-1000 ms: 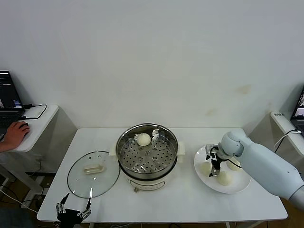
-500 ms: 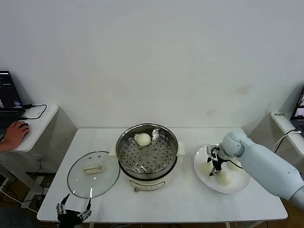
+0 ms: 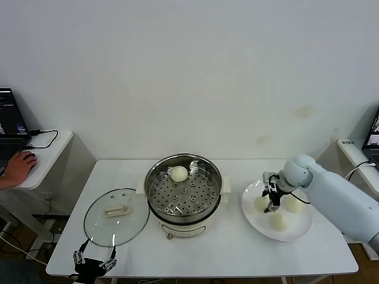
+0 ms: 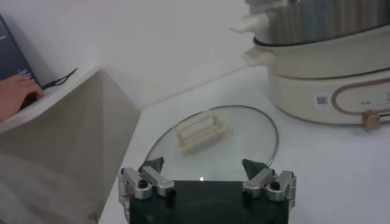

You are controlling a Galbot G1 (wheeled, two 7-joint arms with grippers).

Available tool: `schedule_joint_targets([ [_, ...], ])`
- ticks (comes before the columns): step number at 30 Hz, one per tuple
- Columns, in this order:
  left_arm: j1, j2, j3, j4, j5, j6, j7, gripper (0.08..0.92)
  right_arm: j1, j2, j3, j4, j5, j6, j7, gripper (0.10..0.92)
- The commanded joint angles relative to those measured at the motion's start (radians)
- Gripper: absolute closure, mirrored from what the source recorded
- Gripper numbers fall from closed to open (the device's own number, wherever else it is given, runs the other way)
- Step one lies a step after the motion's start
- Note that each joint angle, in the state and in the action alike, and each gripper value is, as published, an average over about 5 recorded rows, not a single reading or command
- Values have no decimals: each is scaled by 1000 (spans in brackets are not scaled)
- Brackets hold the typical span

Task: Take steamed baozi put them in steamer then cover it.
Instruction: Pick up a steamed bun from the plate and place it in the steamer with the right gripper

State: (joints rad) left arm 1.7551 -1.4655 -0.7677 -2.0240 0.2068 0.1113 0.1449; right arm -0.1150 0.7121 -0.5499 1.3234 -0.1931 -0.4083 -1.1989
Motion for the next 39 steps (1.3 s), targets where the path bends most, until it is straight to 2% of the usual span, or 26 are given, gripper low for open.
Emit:
schedule_joint_targets([
  [1,-21,1,-4,6,-4,-3,-2,177,285,-72,-142,83,155,-29,-48,389],
  [9,-34,4,-6,7,0,-12,-7,177,560,-45,-353,182,329,-92,-81,389],
  [14,-44,-14,-13,0,0,-16,-12,177,699,64,-445,186,442,-134,-86,389],
  [21,-28,-9,-13,-15,-6,-23,-14,177,723,226,-465,126,512,-174,-87,389],
  [31,-51,-19,-49,-44,-37,-17,-5,177,667,442,-507,45,531,-212,-71,389],
  [39,-45,-49,-54,-68,-56,-16,-9,177,569,580,-543,-74,448,-206,-49,389],
])
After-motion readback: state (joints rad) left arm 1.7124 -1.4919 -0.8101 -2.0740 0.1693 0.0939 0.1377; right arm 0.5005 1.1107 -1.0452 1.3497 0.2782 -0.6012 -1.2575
